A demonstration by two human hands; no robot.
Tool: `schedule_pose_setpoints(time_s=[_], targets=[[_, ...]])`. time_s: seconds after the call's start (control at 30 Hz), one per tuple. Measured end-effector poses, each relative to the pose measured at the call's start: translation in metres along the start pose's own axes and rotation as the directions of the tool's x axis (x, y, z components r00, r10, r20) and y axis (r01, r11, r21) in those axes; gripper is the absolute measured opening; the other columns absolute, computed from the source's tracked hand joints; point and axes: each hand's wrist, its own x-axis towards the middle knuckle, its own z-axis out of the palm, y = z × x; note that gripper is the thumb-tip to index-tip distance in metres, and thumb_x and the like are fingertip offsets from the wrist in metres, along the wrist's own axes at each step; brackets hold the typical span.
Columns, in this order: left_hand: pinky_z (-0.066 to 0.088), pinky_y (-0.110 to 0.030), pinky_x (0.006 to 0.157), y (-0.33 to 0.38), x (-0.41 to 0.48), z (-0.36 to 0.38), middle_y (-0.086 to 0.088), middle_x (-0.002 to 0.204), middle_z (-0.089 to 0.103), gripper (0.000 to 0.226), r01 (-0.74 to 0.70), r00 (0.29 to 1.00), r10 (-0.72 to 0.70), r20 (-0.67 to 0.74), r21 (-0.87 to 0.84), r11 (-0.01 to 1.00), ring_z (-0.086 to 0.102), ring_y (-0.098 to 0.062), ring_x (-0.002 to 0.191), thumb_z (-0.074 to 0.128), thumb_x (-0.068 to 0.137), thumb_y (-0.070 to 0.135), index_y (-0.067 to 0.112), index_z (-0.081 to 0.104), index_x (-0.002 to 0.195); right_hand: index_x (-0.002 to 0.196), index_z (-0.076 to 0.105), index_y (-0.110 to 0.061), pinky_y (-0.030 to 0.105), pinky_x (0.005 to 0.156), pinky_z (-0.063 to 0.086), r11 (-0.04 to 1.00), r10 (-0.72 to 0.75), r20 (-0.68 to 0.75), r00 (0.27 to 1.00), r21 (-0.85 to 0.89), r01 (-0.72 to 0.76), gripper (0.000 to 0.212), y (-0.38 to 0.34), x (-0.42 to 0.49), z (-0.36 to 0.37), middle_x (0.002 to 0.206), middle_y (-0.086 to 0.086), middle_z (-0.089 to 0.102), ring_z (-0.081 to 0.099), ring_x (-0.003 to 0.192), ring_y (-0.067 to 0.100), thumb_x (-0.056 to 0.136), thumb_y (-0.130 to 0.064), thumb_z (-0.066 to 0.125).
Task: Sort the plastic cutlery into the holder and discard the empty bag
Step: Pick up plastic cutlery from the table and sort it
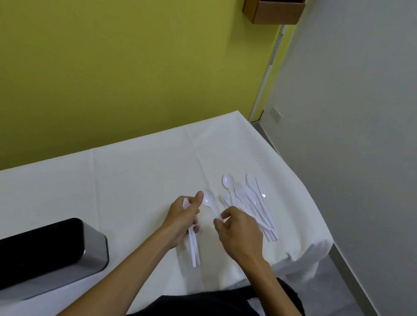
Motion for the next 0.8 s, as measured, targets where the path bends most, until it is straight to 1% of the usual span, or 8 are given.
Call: schedule_pose_setpoints(time_s=[0.13, 0.2, 0.3, 0.37, 0.47, 0.53, 0.67, 0.8], targets=[[0.043, -0.025, 0.051, 0.001, -0.001, 0.009, -0.004, 0.092, 0.06, 0.035, -0.057, 0.996, 0.054, 0.07, 0.053, 0.997, 0.049, -0.018, 0.072, 0.061, 0.096, 0.042, 0.01, 0.063, 0.11, 0.1, 0.069, -0.026, 0.028, 0.07, 0.052, 0.996, -0.043, 0.097, 0.994, 0.076, 0.035, 0.025, -0.005, -0.009, -0.007, 0.086, -0.01, 0.071, 0.065, 0.085, 0.009, 0.09, -0.049, 0.063], [0.04, -0.025, 0.049, 0.002, -0.002, 0.009, -0.004, 0.092, 0.061, 0.025, -0.069, 0.996, 0.066, 0.062, 0.052, 0.996, 0.047, -0.018, 0.07, 0.056, 0.098, 0.029, 0.006, 0.061, 0.105, 0.098, 0.07, -0.026, 0.029, 0.071, 0.053, 0.991, -0.006, 0.048, 0.999, 0.134, -0.001, 0.029, 0.002, -0.003, -0.007, 0.087, -0.011, 0.068, 0.064, 0.084, 0.007, 0.09, -0.053, 0.062], [0.044, -0.029, 0.053, 0.003, -0.001, 0.006, -0.005, 0.085, 0.061, 0.013, -0.036, 0.999, 0.036, 0.002, 0.022, 0.999, 0.049, -0.019, 0.062, 0.049, 0.099, 0.02, 0.01, 0.056, 0.096, 0.108, 0.061, -0.023, 0.036, 0.077, 0.051, 0.994, 0.106, -0.102, 0.989, 0.036, -0.102, 0.032, 0.019, 0.011, -0.005, 0.104, -0.006, 0.062, 0.065, 0.092, 0.017, 0.093, -0.051, 0.058], [0.053, -0.034, 0.061, 0.003, 0.0, 0.003, -0.006, 0.077, 0.057, 0.011, -0.01, 1.0, 0.01, -0.005, -0.008, 1.0, 0.056, -0.02, 0.061, 0.046, 0.098, 0.014, 0.009, 0.053, 0.091, 0.108, 0.056, -0.018, 0.038, 0.077, 0.051, 0.988, 0.133, -0.099, 0.986, -0.065, -0.14, 0.028, 0.024, 0.019, -0.002, 0.105, -0.003, 0.06, 0.064, 0.09, 0.024, 0.095, -0.043, 0.057], [0.061, -0.045, 0.073, 0.004, 0.001, 0.001, -0.011, 0.078, 0.051, 0.008, 0.035, 0.999, -0.028, 0.042, -0.168, 0.985, 0.062, -0.025, 0.066, 0.045, 0.1, 0.006, 0.004, 0.052, 0.101, 0.093, 0.058, -0.015, 0.038, 0.074, 0.053, 0.978, 0.165, -0.052, 0.985, -0.123, -0.17, 0.016, 0.025, 0.024, 0.0, 0.091, -0.002, 0.064, 0.064, 0.083, 0.023, 0.093, -0.032, 0.055], [0.059, -0.041, 0.065, 0.006, 0.001, -0.001, -0.014, 0.086, 0.053, 0.015, 0.05, 0.998, -0.04, 0.052, -0.204, 0.978, 0.062, -0.025, 0.068, 0.042, 0.099, 0.002, 0.004, 0.052, 0.111, 0.087, 0.06, -0.016, 0.035, 0.07, 0.052, 0.977, 0.21, -0.015, 0.978, -0.043, -0.211, 0.014, 0.026, 0.023, -0.001, 0.084, -0.004, 0.066, 0.063, 0.078, 0.019, 0.09, -0.029, 0.057], [0.043, -0.028, 0.052, 0.007, 0.001, -0.003, -0.009, 0.092, 0.049, 0.015, 0.026, 0.999, -0.021, 0.029, -0.183, 0.983, 0.047, -0.017, 0.064, 0.056, 0.101, 0.022, 0.007, 0.055, 0.105, 0.083, 0.066, -0.022, 0.028, 0.064, 0.051, 0.943, 0.181, 0.057, 0.982, 0.274, -0.189, 0.011, 0.019, 0.008, -0.01, 0.076, -0.01, 0.068, 0.064, 0.075, 0.008, 0.085, -0.033, 0.067], [0.045, -0.03, 0.062, 0.019, 0.001, 0.001, -0.002, 0.091, 0.055, 0.045, 0.042, 0.999, -0.042, 0.007, -0.186, 0.982, 0.05, -0.018, 0.072, 0.061, 0.092, 0.057, 0.014, 0.058, 0.105, 0.08, 0.073, -0.02, 0.02, 0.055, 0.05, 0.839, 0.05, 0.2, 0.979, 0.523, -0.15, 0.014, 0.002, -0.015, -0.021, 0.067, -0.008, 0.067, 0.059, 0.053, 0.005, 0.086, -0.032, 0.074]])
